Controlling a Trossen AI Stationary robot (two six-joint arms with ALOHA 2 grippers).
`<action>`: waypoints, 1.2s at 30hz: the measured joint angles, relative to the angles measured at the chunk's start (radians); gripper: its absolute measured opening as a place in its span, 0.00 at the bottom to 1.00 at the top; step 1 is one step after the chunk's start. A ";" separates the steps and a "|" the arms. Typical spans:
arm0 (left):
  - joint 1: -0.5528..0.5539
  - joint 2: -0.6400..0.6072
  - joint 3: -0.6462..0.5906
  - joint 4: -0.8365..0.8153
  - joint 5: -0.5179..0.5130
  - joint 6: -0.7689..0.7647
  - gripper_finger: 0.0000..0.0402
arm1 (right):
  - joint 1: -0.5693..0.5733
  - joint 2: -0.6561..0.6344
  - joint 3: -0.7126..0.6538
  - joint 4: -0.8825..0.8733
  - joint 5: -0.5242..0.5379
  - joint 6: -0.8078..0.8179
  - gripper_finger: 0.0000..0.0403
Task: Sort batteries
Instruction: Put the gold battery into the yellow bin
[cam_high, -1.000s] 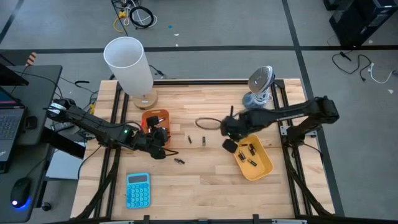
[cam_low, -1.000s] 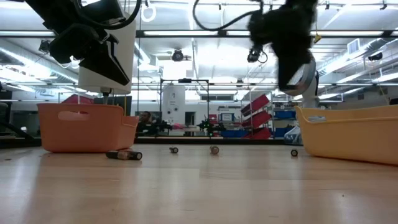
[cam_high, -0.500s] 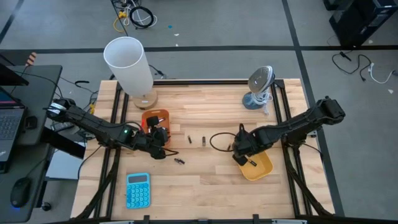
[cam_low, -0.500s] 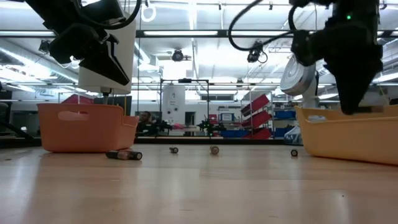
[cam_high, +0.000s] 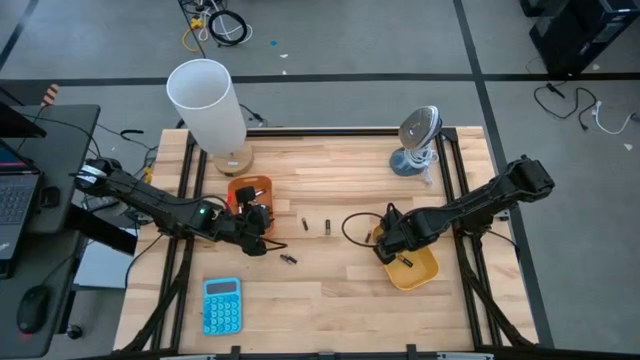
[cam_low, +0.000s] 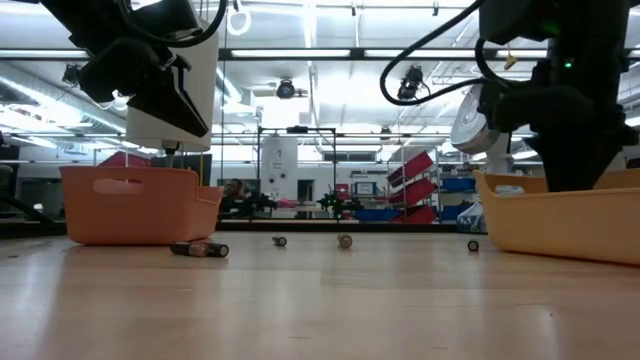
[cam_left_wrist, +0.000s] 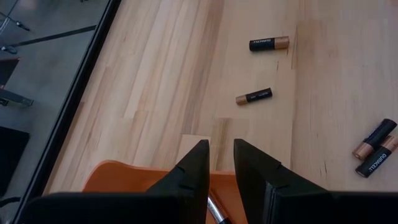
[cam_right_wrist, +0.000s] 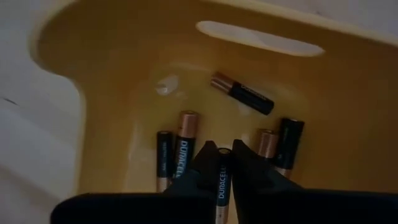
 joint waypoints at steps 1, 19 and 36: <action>0.000 0.000 0.000 0.000 0.000 0.000 0.19 | 0.000 0.000 0.000 0.003 0.000 0.000 0.08; 0.000 0.000 0.000 0.000 0.000 0.000 0.19 | -0.001 -0.034 0.076 -0.065 -0.030 -0.028 0.17; 0.000 0.000 0.000 0.000 0.000 0.000 0.19 | -0.114 -0.050 0.290 0.051 0.151 -0.547 0.10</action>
